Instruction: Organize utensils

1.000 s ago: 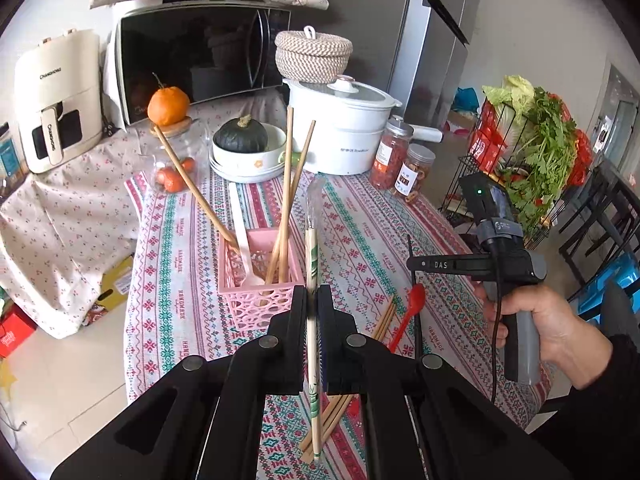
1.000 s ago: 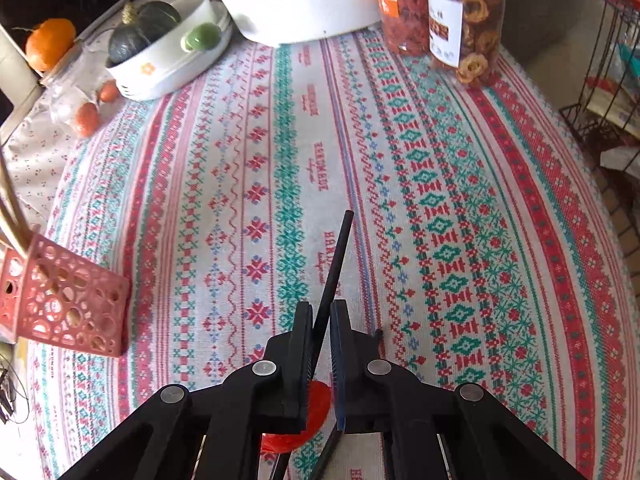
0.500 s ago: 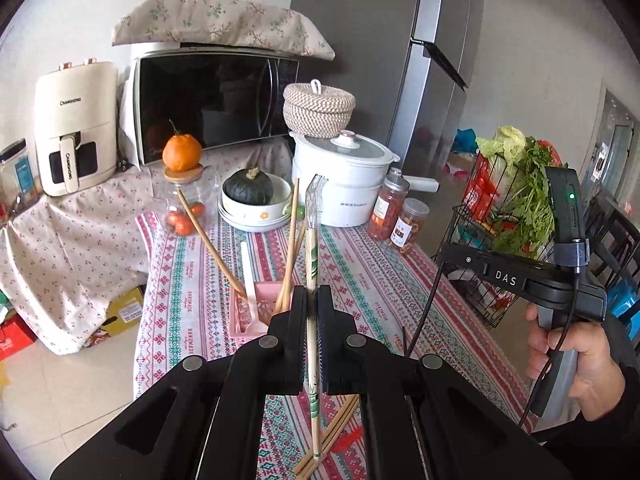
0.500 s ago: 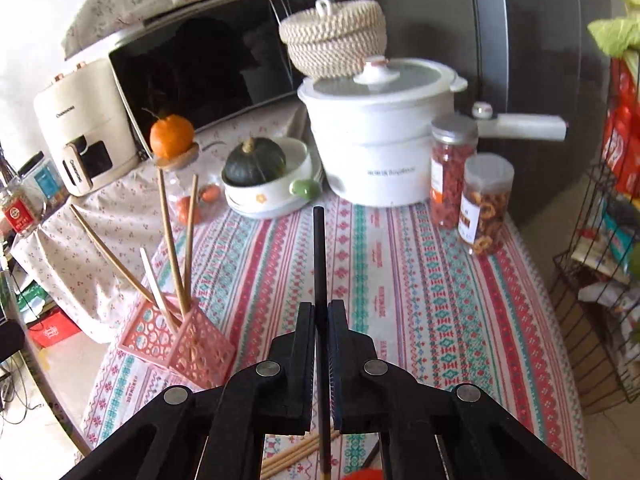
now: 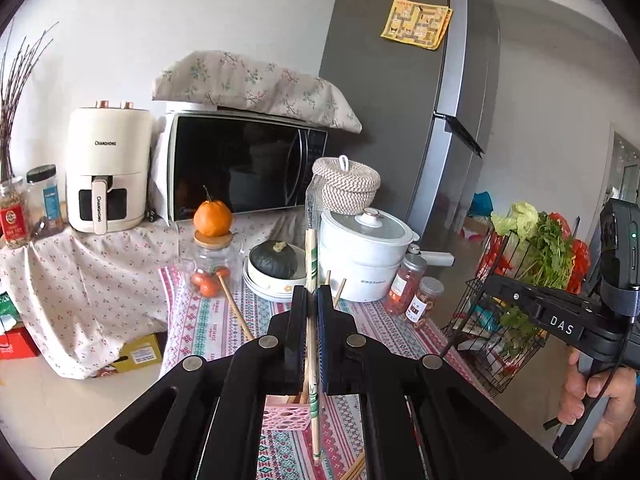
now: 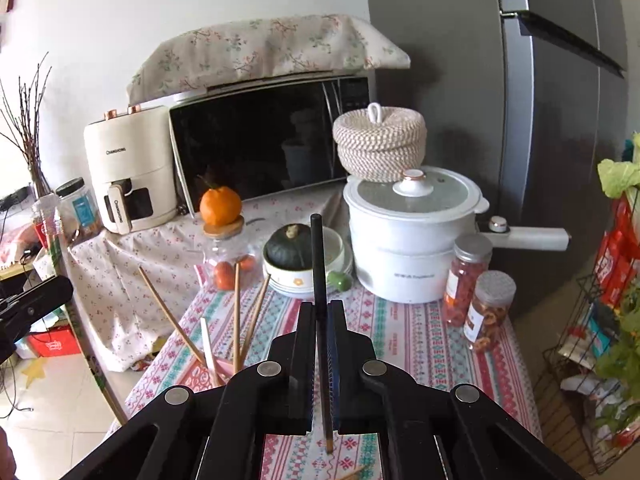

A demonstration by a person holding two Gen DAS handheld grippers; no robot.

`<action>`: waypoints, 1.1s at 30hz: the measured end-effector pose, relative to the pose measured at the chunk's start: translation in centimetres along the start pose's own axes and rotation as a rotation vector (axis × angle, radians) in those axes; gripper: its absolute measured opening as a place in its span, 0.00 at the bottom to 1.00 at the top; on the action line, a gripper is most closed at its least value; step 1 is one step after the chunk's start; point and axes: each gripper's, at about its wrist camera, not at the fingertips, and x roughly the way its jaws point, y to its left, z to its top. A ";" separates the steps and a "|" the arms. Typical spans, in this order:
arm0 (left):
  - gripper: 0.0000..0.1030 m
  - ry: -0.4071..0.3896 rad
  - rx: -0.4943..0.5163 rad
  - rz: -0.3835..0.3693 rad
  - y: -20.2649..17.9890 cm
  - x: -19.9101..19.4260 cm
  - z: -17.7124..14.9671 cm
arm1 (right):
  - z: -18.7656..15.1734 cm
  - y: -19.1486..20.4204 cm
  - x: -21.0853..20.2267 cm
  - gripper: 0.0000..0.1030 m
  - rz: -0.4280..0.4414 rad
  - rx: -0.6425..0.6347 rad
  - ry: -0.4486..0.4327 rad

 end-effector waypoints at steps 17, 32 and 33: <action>0.05 -0.092 -0.022 0.090 1.4 3.8 -0.5 | 1.0 2.6 1.2 0.00 0.085 0.002 0.038; 0.05 0.080 -0.112 0.095 5.0 4.6 -2.1 | -3.6 -3.1 11.3 0.36 0.081 0.211 0.347; 0.04 0.099 -0.121 0.093 5.2 4.9 -2.3 | -3.6 -3.0 11.3 0.36 0.082 0.210 0.347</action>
